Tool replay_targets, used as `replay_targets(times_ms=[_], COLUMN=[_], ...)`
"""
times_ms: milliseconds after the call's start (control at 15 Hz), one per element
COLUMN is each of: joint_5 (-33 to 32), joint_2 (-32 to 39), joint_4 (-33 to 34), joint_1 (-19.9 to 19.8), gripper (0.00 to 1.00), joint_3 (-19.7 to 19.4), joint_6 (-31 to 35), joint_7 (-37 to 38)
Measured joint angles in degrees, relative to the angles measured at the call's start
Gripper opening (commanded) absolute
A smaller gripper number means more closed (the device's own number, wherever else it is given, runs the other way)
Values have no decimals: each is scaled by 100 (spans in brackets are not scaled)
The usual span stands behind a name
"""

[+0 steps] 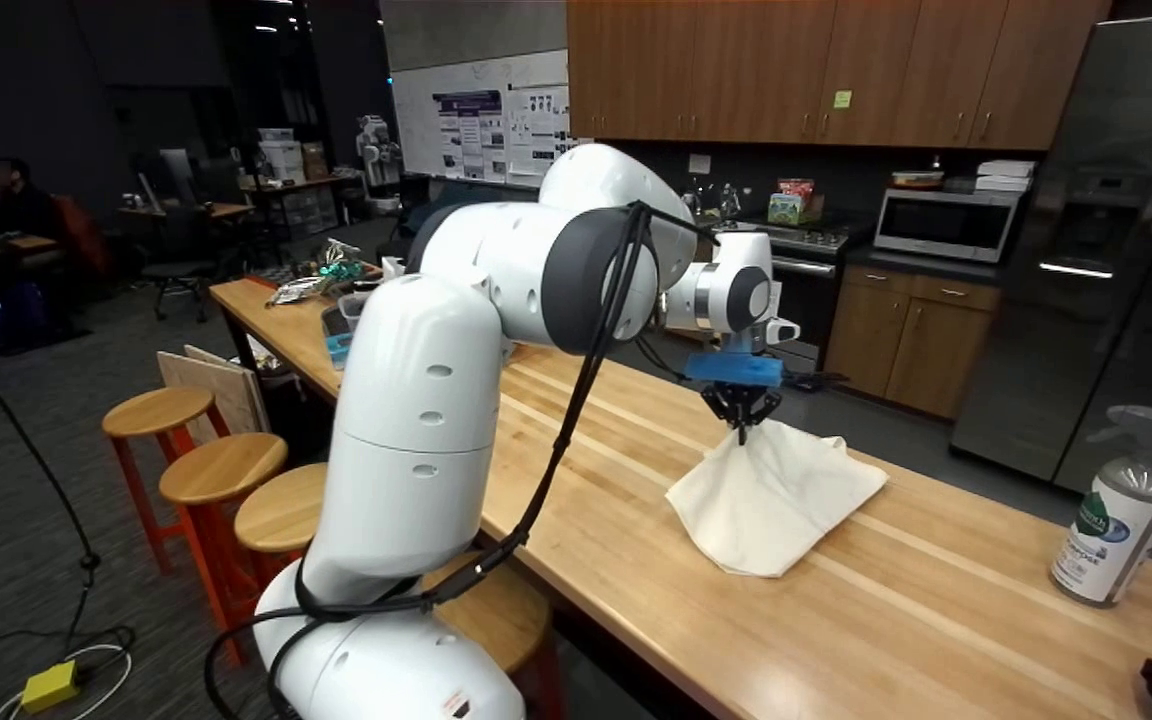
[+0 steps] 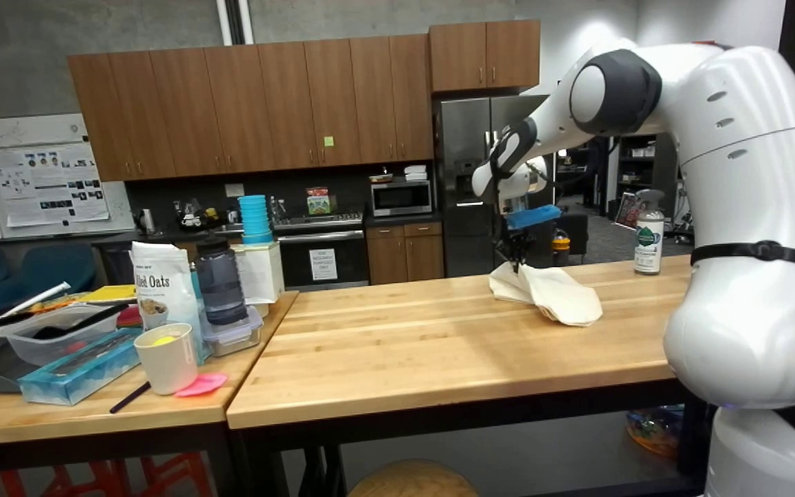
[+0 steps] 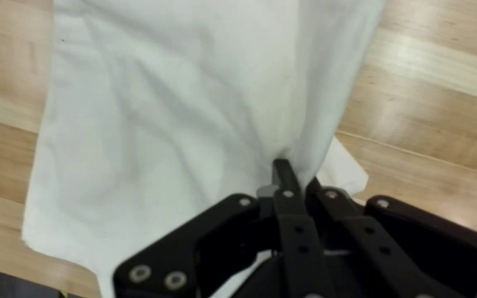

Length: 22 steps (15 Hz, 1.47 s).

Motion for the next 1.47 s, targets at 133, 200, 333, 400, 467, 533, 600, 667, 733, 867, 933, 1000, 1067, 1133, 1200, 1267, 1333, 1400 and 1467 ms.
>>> replay_targets(times_ms=[133,200,333,400,467,533,600,667,733,867,933,1000,1067,1133,1200,1267,1333,1400,1467], joint_5=[20,22,22,22,25,39,65,95,113,124,124,124,124,125,130,141,165,203,230], joint_2=[214,312,506,602,695,779,854,911,954,991,992,990,979,959,924,871,792,687,571], joint_4=[180,285,517,635,750,852,941,1011,1058,1112,1127,1141,1146,1143,1131,1094,1026,922,805], joint_1=[165,239,383,451,522,588,655,718,772,865,896,910,909,902,891,871,848,820,793], gripper=[1,1,1,1,1,1,1,1,1,1,1,1,1,1,1,1,1,1,1], joint_3=[193,278,430,505,584,667,744,818,882,958,971,973,969,946,909,868,819,763,709], joint_6=[-134,-220,-421,-518,-605,-677,-744,-811,-874,-1009,-1062,-1109,-1146,-1178,-1213,-1228,-1231,-1231,-1230], joint_7=[-145,-219,-371,-460,-558,-651,-740,-834,-922,-1020,-1028,-1027,-1011,-981,-911,-815,-683,-532,-381])
